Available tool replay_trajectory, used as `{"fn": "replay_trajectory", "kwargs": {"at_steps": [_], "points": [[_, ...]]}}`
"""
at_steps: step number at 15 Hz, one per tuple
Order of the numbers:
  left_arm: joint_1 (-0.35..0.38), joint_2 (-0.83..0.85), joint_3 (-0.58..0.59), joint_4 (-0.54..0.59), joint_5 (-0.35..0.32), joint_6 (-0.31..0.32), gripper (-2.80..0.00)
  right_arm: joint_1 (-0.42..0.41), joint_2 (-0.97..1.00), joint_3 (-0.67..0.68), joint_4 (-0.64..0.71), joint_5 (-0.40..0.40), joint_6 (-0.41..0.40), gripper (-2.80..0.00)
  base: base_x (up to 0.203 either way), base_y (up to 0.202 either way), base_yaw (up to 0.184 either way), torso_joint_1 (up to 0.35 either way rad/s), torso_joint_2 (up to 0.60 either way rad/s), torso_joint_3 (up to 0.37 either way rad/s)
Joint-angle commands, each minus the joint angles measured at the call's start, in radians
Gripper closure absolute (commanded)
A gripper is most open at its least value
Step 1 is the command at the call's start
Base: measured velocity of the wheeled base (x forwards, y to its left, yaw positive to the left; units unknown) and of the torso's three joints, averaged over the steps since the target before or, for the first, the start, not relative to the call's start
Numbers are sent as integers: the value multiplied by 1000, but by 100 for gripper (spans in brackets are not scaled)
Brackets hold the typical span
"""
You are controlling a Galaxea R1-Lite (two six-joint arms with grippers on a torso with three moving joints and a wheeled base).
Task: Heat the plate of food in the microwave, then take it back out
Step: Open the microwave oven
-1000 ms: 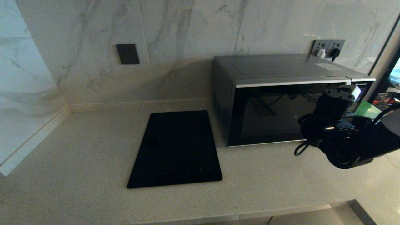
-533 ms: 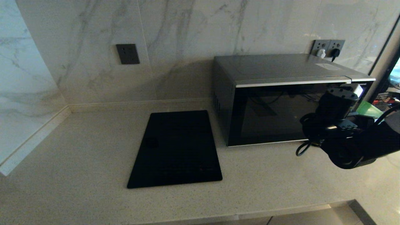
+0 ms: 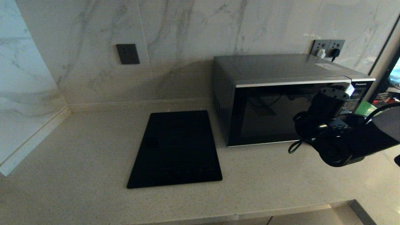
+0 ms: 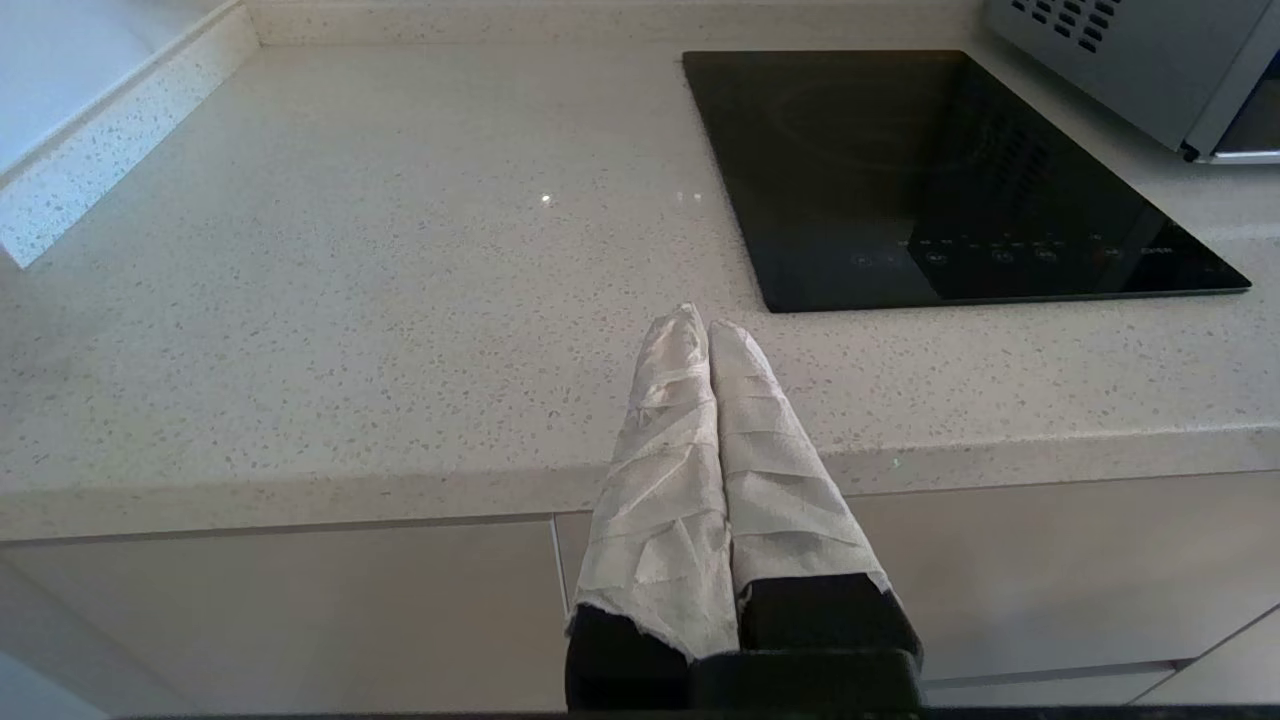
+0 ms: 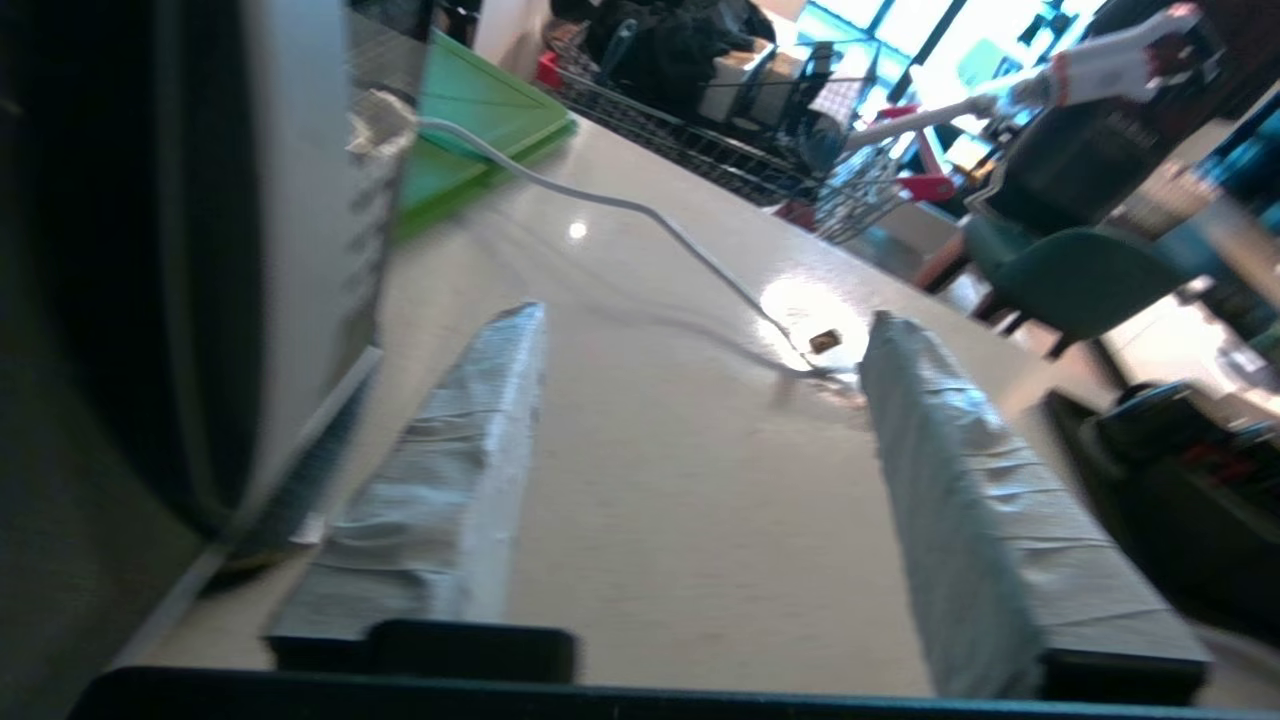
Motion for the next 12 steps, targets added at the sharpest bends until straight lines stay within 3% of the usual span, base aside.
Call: {"fn": "replay_trajectory", "kwargs": {"at_steps": [1,3,12], "points": [[0,0,0,0,0,0,0,16,81,-46,-103,-8,-4,-280,0,0,0,0,0,0],[0,0,0,0,1,0,0,24,130,-80,-160,-8,-8,-280,0,0,0,0,0,0],[0,0,0,0,0,0,0,7,216,-183,-158,-8,-9,-280,0,0,0,0,0,0]]}}
